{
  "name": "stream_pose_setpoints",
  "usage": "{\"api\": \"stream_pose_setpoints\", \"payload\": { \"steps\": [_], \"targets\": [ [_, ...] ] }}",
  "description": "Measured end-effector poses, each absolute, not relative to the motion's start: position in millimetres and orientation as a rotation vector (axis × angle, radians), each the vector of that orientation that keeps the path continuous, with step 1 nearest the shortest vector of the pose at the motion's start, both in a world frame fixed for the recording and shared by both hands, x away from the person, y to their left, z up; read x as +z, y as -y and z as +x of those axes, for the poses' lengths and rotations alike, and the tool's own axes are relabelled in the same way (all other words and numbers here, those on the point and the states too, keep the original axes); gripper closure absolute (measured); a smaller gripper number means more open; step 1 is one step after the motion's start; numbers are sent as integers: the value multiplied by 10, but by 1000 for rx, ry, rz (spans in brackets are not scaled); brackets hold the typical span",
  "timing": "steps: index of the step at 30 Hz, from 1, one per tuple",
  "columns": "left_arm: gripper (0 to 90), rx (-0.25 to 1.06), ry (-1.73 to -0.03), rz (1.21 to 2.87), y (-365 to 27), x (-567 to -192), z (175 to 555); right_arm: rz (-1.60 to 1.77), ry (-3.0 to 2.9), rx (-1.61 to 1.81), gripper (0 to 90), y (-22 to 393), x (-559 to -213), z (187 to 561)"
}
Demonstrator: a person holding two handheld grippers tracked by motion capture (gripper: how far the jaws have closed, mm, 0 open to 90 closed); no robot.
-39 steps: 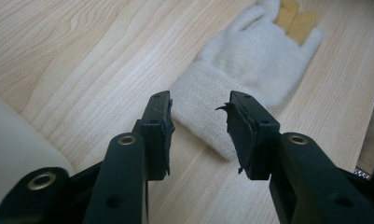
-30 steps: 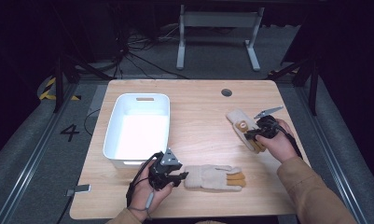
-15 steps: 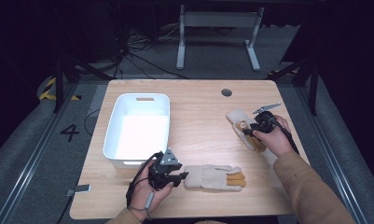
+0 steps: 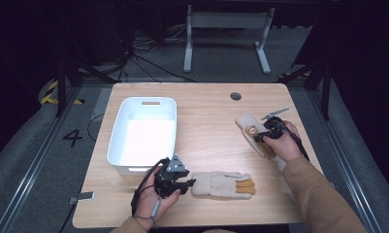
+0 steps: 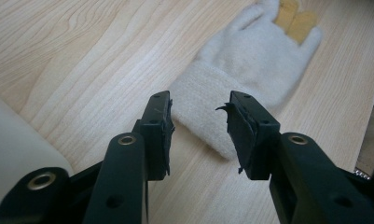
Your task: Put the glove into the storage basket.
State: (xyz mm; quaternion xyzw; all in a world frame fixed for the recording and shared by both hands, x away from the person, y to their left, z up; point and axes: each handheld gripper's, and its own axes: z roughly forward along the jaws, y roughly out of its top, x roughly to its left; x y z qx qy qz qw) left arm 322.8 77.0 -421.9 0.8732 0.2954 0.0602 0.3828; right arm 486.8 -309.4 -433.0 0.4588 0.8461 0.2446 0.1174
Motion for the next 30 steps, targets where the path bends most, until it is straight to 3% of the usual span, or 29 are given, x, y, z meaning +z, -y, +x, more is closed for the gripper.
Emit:
{"api": "stream_pose_setpoints", "payload": {
  "steps": [10,30],
  "targets": [
    [608,154,-755,2224,-770,-4217,3227,1348,-2472,727,849,3127,-4271,4858],
    [607,157,-755,2224,-764,-4212,3225,1217,-2440,824,859,3141,-3848,4627]
  ]
}}
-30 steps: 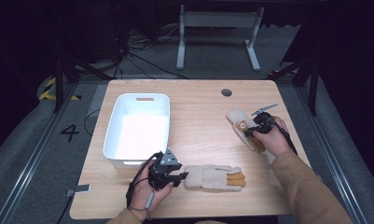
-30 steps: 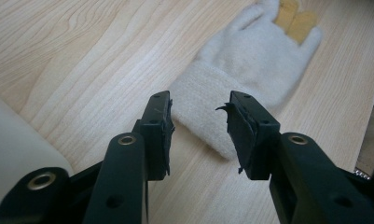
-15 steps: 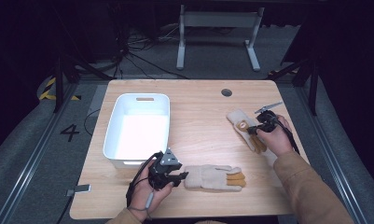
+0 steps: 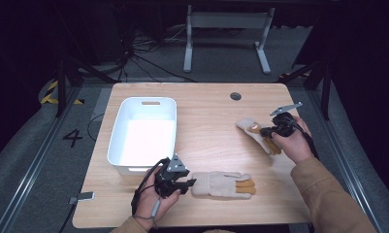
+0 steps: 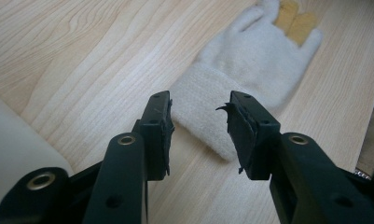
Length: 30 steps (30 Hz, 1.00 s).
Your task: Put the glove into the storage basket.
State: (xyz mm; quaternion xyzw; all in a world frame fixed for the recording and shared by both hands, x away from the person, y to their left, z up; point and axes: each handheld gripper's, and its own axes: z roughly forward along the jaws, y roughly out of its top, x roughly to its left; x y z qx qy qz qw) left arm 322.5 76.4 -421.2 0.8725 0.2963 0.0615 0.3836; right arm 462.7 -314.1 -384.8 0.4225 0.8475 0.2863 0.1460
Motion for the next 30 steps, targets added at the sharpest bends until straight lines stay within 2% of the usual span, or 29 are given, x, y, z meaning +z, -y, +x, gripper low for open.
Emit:
{"api": "stream_pose_setpoints", "payload": {
  "steps": [30],
  "targets": [
    [606,158,-757,2217,-765,-4206,3218,779,-2562,1025,860,2590,-3288,3883]
  ]
}}
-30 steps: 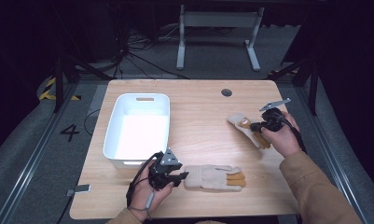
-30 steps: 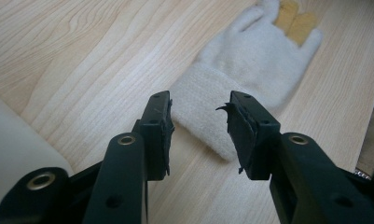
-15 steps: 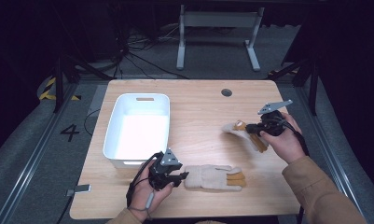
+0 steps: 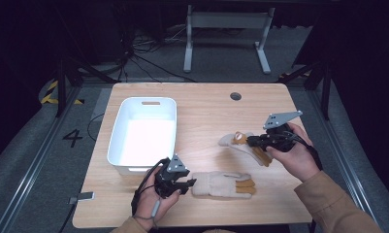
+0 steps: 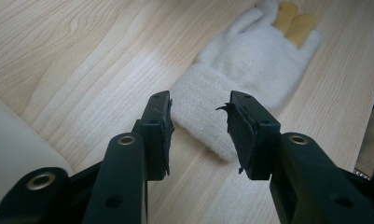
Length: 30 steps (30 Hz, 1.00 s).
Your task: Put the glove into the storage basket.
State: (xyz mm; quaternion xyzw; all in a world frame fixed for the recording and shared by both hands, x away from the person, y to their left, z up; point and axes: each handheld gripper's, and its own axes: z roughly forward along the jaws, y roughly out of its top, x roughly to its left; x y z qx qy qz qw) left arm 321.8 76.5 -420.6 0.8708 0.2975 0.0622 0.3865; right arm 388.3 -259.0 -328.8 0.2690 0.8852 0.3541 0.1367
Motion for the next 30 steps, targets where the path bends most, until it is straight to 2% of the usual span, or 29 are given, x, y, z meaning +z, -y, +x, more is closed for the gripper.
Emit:
{"api": "stream_pose_setpoints", "payload": {
  "steps": [14,30],
  "targets": [
    [628,164,-778,2192,-819,-4186,3232,511,-2681,1119,859,2238,-3407,3592],
    [643,169,-793,2164,-845,-4176,3235,328,-2766,1208,858,2088,-3592,3435]
  ]
}}
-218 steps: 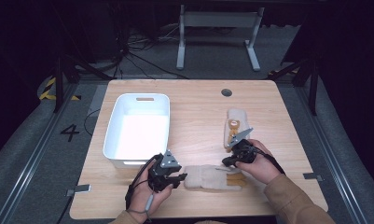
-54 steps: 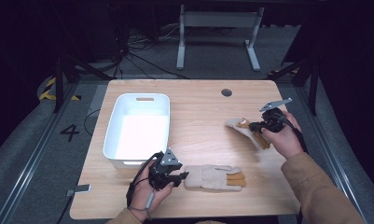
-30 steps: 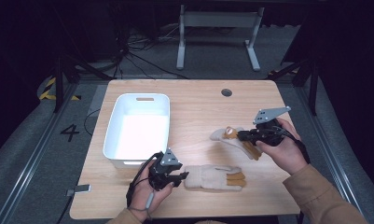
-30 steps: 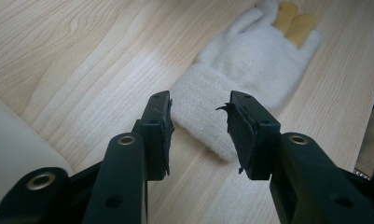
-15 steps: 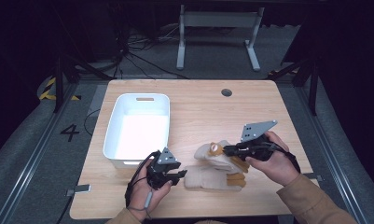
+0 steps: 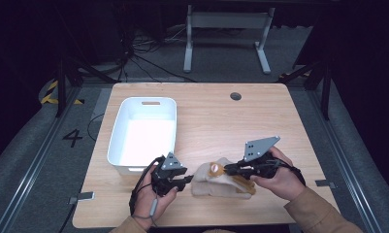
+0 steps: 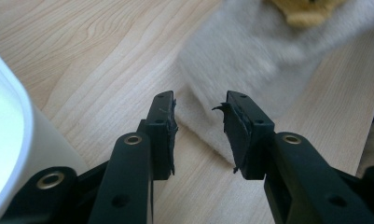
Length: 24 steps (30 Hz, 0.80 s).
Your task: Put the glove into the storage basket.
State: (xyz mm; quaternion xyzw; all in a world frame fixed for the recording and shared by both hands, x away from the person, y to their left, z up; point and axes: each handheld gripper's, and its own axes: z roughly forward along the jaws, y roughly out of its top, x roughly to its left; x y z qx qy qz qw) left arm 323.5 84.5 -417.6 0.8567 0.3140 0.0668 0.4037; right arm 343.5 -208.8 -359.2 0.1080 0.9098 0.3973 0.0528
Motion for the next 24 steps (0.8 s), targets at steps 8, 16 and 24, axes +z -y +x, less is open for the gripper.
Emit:
{"api": "stream_pose_setpoints", "payload": {
  "steps": [8,16,24],
  "targets": [
    [644,166,-788,2171,-833,-4188,3237,258,-2827,1199,855,2124,-3749,3453],
    [638,156,-786,2186,-817,-4198,3236,301,-2878,1116,849,2225,-3931,3559],
    [637,148,-779,2193,-785,-4219,3228,298,-2922,1084,825,2241,-4064,3589]
  ]
}}
